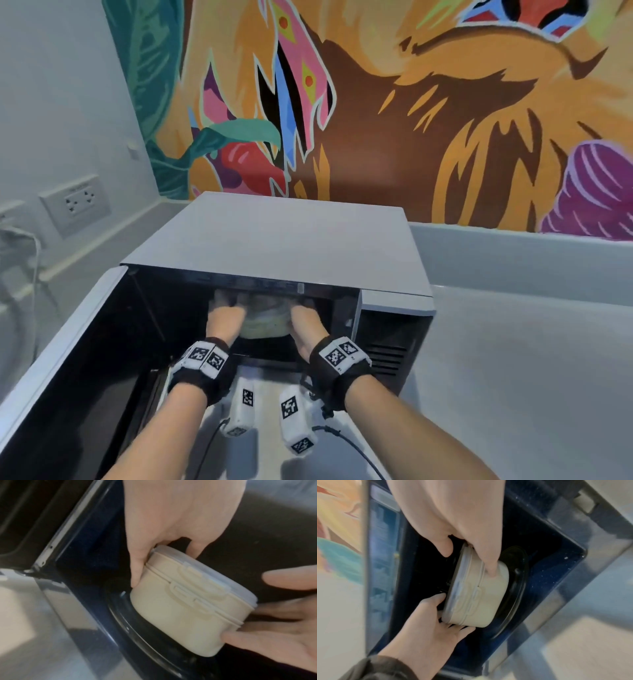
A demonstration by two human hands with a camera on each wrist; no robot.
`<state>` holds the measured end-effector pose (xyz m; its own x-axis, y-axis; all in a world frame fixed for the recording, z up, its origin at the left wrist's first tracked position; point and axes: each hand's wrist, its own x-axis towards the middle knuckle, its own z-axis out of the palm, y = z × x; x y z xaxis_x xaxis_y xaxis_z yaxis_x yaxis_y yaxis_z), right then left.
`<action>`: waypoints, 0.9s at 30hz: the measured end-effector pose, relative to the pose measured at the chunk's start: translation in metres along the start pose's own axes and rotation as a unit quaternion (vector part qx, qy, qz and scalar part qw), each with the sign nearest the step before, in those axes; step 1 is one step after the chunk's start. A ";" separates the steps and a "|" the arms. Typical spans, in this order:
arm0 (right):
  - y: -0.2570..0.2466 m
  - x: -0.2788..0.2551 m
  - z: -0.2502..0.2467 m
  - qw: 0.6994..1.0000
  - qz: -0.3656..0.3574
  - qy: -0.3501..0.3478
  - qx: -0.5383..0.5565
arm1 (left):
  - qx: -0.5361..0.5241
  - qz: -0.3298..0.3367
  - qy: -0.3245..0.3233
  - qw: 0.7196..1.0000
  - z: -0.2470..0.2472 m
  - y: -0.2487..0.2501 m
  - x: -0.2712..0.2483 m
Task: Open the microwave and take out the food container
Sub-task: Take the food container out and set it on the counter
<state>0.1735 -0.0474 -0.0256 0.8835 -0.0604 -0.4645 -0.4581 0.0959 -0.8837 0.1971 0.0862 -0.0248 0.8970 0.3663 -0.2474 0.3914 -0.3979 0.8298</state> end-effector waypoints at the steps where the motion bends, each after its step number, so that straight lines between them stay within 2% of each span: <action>1: 0.007 -0.009 0.000 1.000 -0.008 -0.011 0.018 | 0.004 0.007 0.018 1.000 -0.002 -0.003 -0.013; 3: 0.022 -0.029 -0.004 0.999 -0.014 -0.028 0.044 | 0.022 0.022 0.053 0.998 -0.007 -0.007 -0.047; 5: 0.038 -0.057 -0.013 0.998 -0.020 -0.043 0.049 | 0.031 0.038 0.055 0.997 -0.008 -0.015 -0.083; 8: 0.067 -0.097 -0.039 0.995 -0.011 -0.067 0.073 | 0.050 0.059 0.035 0.996 -0.002 -0.037 -0.138; 11: 0.098 -0.140 -0.076 0.993 -0.005 -0.079 0.084 | 0.060 0.052 -0.008 0.997 0.017 -0.068 -0.188; 14: 0.126 -0.174 -0.120 0.994 0.006 -0.050 0.101 | 0.059 0.049 -0.064 0.995 0.051 -0.088 -0.232; 17: 0.143 -0.204 -0.173 0.995 -0.001 -0.018 0.097 | 0.057 0.062 -0.112 0.990 0.092 -0.088 -0.270; 22: 0.148 -0.225 -0.255 0.990 -0.021 0.090 0.105 | 0.056 0.109 -0.200 0.972 0.167 -0.061 -0.309; 27: 0.136 -0.221 -0.311 0.976 -0.029 0.188 0.104 | 0.041 0.143 -0.272 0.951 0.224 -0.028 -0.320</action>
<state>-0.1142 -0.3302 -0.0607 0.7914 -0.4280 -0.4364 -0.3434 0.2793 -0.8967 -0.0555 -0.2079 -0.0809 0.9335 -0.2473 -0.2595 0.1110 -0.4887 0.8653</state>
